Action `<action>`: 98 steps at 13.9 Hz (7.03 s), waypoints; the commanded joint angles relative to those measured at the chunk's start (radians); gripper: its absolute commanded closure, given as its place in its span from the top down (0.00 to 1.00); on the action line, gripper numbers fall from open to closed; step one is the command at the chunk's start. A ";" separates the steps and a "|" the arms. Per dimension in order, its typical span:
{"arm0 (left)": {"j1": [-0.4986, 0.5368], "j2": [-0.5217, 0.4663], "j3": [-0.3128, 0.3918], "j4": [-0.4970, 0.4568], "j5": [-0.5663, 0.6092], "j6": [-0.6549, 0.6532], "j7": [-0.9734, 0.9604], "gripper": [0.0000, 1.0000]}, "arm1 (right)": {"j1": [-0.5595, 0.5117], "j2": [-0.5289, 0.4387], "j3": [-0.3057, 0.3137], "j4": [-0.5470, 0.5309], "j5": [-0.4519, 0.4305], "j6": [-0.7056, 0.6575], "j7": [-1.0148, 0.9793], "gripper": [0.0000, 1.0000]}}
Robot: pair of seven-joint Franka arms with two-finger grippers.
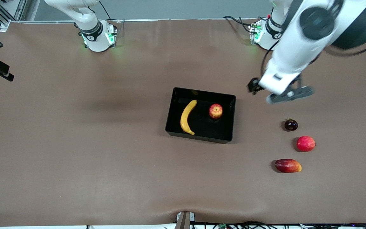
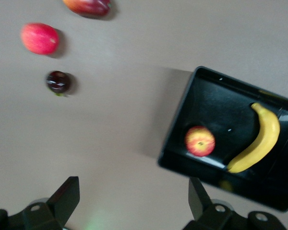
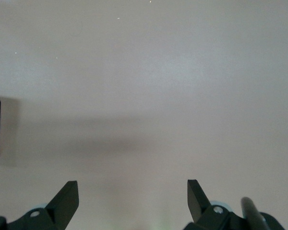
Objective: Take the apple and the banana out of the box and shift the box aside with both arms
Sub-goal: 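Reach the left gripper down into the black box toward the apple, then grasp the red-yellow apple with the left gripper and lift it, then carry the apple beside the mango and release it with the left gripper, then reach the left gripper into the box and grasp the yellow banana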
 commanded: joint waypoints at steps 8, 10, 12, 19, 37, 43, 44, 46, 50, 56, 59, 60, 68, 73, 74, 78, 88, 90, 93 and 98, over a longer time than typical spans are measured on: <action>-0.176 0.349 -0.002 -0.020 0.160 0.306 -0.380 1.00 | -0.021 0.001 0.013 0.008 -0.005 -0.007 -0.008 1.00; -0.194 0.376 -0.002 -0.034 0.164 0.307 -0.381 1.00 | -0.019 0.001 0.013 0.008 -0.006 -0.007 -0.008 1.00; -0.196 0.397 0.000 -0.054 0.165 0.307 -0.381 1.00 | -0.021 0.001 0.013 0.008 -0.005 -0.007 -0.009 1.00; -0.203 0.449 0.000 -0.091 0.210 0.391 -0.424 1.00 | -0.024 0.003 0.012 0.006 -0.006 -0.008 -0.008 1.00; -0.183 0.287 -0.020 0.019 0.248 0.180 -0.388 0.00 | -0.035 0.012 0.013 0.008 -0.006 -0.001 0.000 1.00; 0.069 0.261 -0.020 0.038 0.233 0.117 -0.038 0.00 | -0.035 0.018 0.013 0.008 -0.006 0.002 0.002 1.00; 0.118 0.271 -0.020 0.037 0.230 0.118 0.047 0.00 | -0.035 0.018 0.013 0.008 -0.006 0.002 0.002 1.00; 0.206 0.328 -0.020 0.040 0.223 0.137 0.187 0.00 | -0.035 0.020 0.013 0.008 -0.006 0.001 0.002 1.00; 0.297 0.432 -0.019 -0.018 0.228 0.308 0.246 0.00 | -0.036 0.020 0.013 0.008 -0.005 -0.002 0.003 1.00; 0.337 0.501 -0.009 -0.043 0.311 0.434 0.268 0.00 | -0.036 0.020 0.013 0.006 -0.006 -0.005 0.003 1.00; 0.363 0.529 -0.009 -0.045 0.334 0.468 0.268 0.00 | -0.036 0.020 0.013 0.006 -0.005 -0.005 0.003 1.00; 0.363 0.532 -0.009 -0.045 0.335 0.476 0.268 0.00 | -0.036 0.020 0.013 0.006 -0.006 -0.005 0.003 1.00; 0.364 0.537 -0.005 -0.039 0.341 0.502 0.268 1.00 | -0.036 0.020 0.013 0.008 -0.005 -0.005 0.003 1.00; 0.347 0.417 -0.034 -0.029 0.334 0.406 0.261 1.00 | -0.036 0.020 0.013 0.008 -0.006 -0.005 0.003 1.00; 0.346 0.388 -0.073 -0.023 0.328 0.364 0.252 1.00 | -0.036 0.020 0.013 0.008 -0.005 -0.005 0.003 1.00; 0.347 0.336 -0.251 -0.026 0.322 0.309 0.205 1.00 | -0.036 0.020 0.013 0.006 -0.005 -0.005 0.003 1.00; -0.146 0.509 -0.185 0.083 0.387 0.451 -0.030 1.00 | -0.039 0.021 0.013 0.008 -0.005 -0.005 0.005 1.00; -0.234 0.550 -0.123 0.080 0.397 0.548 -0.086 1.00 | -0.039 0.020 0.013 0.008 -0.005 -0.005 0.005 1.00; -0.333 0.598 -0.019 0.076 0.423 0.628 -0.131 1.00 | -0.041 0.021 0.013 0.006 -0.005 -0.005 0.003 1.00; -0.366 0.644 0.000 0.076 0.426 0.664 -0.163 0.83 | -0.041 0.024 0.013 0.008 -0.005 -0.005 0.005 1.00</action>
